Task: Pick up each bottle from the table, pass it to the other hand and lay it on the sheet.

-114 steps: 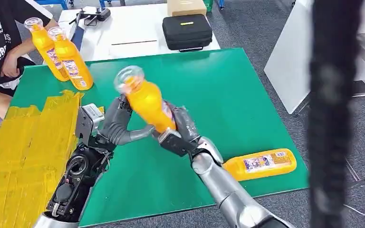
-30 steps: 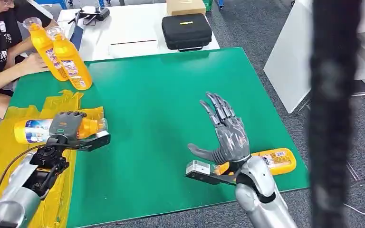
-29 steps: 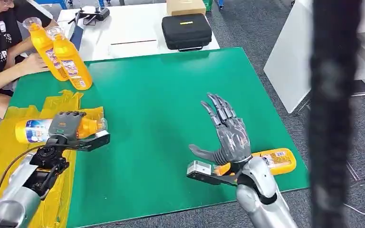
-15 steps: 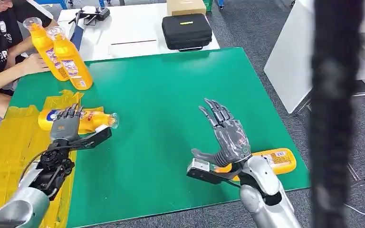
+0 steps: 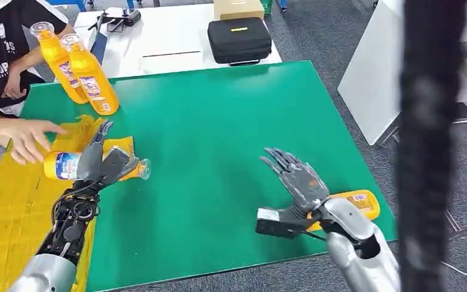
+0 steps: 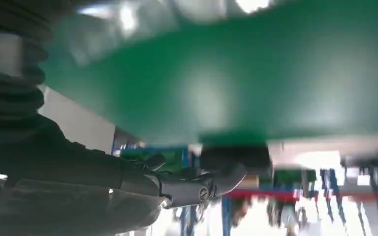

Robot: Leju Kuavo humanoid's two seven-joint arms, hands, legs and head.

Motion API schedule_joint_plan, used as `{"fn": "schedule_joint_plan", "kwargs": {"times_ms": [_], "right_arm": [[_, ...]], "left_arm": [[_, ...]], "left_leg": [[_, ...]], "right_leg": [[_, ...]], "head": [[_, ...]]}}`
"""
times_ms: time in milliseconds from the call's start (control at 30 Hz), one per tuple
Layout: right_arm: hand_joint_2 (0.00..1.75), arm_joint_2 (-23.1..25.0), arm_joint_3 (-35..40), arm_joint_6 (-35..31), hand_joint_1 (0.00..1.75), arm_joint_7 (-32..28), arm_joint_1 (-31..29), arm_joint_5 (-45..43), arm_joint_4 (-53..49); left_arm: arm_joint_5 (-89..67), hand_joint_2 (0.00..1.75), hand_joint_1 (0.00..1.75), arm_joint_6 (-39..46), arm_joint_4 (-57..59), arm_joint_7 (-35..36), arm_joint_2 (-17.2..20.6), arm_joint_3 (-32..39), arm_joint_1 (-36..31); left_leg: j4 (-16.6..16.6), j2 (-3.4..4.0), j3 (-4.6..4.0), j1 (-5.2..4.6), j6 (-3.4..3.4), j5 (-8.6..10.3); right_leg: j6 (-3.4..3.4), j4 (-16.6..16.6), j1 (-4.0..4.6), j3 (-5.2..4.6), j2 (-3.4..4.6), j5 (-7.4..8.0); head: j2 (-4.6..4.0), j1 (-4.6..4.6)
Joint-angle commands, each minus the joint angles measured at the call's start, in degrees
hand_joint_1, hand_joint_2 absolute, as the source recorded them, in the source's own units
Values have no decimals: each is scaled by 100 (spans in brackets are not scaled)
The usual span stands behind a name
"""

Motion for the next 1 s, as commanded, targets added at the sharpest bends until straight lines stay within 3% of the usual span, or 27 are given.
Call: {"fn": "schedule_joint_plan", "kwargs": {"times_ms": [33,167,400,700,767,800,1000], "right_arm": [[175,-837,-1173,411,0,-297,494,-262,168],[175,-880,-1256,465,0,-296,471,-348,173],[175,-833,-2078,440,0,-498,837,-905,105],[175,-646,-2443,702,0,-448,1303,-732,-115],[175,-643,-2461,700,0,-448,1318,-733,-101],[175,-643,-2461,700,0,-448,1318,-733,-101],[175,-548,-2614,825,0,-304,1382,-491,119]], "left_arm": [[431,175,0,-334,-1304,58,-157,-311,514],[469,175,0,-337,-1312,68,-144,-340,505],[524,175,0,-242,-1449,169,-137,-340,671],[535,175,0,-268,-1394,174,-177,-370,610],[535,175,0,-266,-1393,177,-183,-372,602],[535,175,0,-266,-1393,177,-183,-372,602],[511,175,0,-254,-1253,222,-246,-403,568]], "left_leg": [[6,-10,31,3,-16,-22],[11,4,35,2,-18,-31],[-1,-2,19,-1,-10,-15],[-2,-2,15,0,-9,-14],[12,-2,49,6,-24,-38],[-2,1,11,-2,-8,-13],[-3,0,14,-1,-8,-13]], "right_leg": [[0,3,3,38,-22,-25],[-2,6,3,40,-12,-25],[0,-3,-1,21,-13,-13],[-1,-4,0,18,-12,-11],[-4,6,8,55,-21,-35],[0,-3,-2,12,-8,-9],[1,-5,-2,15,-10,-9]], "head": [[0,0],[0,0],[0,-2],[0,-2],[0,-4],[0,-2],[0,-2]]}}
